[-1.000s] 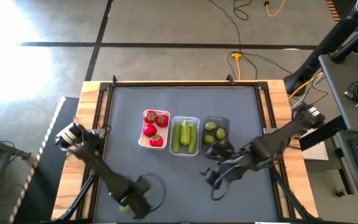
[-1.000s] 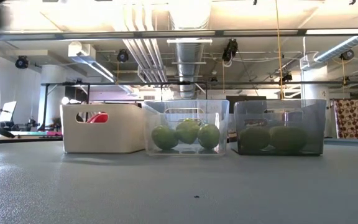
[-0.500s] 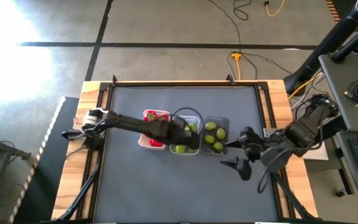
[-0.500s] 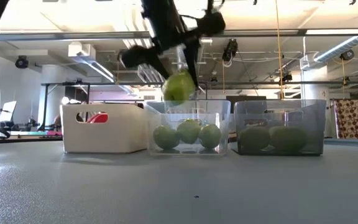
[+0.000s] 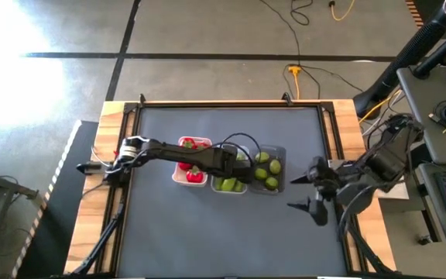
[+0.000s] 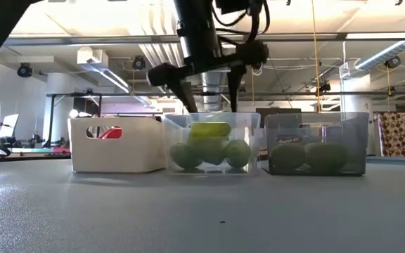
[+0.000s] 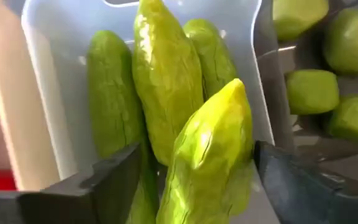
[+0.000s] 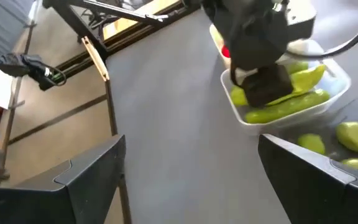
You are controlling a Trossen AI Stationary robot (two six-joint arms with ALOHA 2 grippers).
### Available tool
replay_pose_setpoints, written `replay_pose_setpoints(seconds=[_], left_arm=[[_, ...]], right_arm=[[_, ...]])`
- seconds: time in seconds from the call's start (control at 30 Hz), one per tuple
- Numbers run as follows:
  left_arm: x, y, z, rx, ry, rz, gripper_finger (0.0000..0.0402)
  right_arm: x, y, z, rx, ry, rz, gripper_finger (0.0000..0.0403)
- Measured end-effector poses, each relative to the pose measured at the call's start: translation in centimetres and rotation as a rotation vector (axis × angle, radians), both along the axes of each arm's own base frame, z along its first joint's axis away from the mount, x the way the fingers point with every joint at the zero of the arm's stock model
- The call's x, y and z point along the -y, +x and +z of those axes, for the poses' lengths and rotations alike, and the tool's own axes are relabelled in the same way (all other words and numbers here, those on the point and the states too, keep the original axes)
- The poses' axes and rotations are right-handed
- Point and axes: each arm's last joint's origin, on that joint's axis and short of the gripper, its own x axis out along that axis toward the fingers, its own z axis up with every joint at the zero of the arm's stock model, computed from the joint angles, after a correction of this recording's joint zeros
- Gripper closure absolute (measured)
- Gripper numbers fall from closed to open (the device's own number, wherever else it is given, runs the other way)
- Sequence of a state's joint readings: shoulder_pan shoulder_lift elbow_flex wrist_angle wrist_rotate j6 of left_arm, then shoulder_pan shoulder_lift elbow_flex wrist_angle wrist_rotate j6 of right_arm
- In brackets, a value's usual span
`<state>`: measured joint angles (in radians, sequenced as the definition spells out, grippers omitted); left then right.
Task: Sort produce into baskets
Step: Put the green cucumber into the transparent bin, then return to Home Position
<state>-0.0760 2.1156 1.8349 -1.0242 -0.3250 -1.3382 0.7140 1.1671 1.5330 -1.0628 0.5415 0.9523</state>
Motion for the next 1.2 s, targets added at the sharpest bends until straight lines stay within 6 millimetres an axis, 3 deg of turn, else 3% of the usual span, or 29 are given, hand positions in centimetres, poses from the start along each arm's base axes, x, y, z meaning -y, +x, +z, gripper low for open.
replay_pose_setpoints(seconds=[0.13, 0.33, 0.53, 0.8, 0.93, 1.07, 1.2], left_arm=[[0.4, -0.4, 3.0, 0.009, 0.020, -0.048, 0.0088], [0.3, -1.5, 7.9, 0.019, 0.084, -0.190, 0.0090], [0.2, -2.9, 12.5, 0.085, 0.148, -0.398, 0.0106], [1.5, -5.5, 14.8, 0.194, 0.250, -0.579, 0.0159], [1.5, -7.6, 14.7, 0.292, 0.295, -0.577, 0.0197], [0.9, -11.0, 14.4, 0.399, 0.336, -0.544, 0.0240], [0.4, -14.6, 13.5, 0.473, 0.394, -0.548, 0.0283]], right_arm=[[2.1, -1.7, 1.1, 0.023, -0.035, 0.007, 0.0044], [5.0, -4.0, 1.5, 0.085, -0.151, 0.019, 0.0044], [6.4, -4.2, -1.7, 0.111, -0.209, 0.086, 0.0051], [6.2, -0.5, -6.5, 0.400, -0.245, 0.348, 0.0113], [6.3, -0.4, -6.3, 0.457, -0.388, 0.411, 0.0162], [6.5, -0.6, -6.4, 0.437, -0.592, 0.481, 0.0215], [6.6, -0.5, -5.8, 0.459, -0.561, 0.426, 0.0264]])
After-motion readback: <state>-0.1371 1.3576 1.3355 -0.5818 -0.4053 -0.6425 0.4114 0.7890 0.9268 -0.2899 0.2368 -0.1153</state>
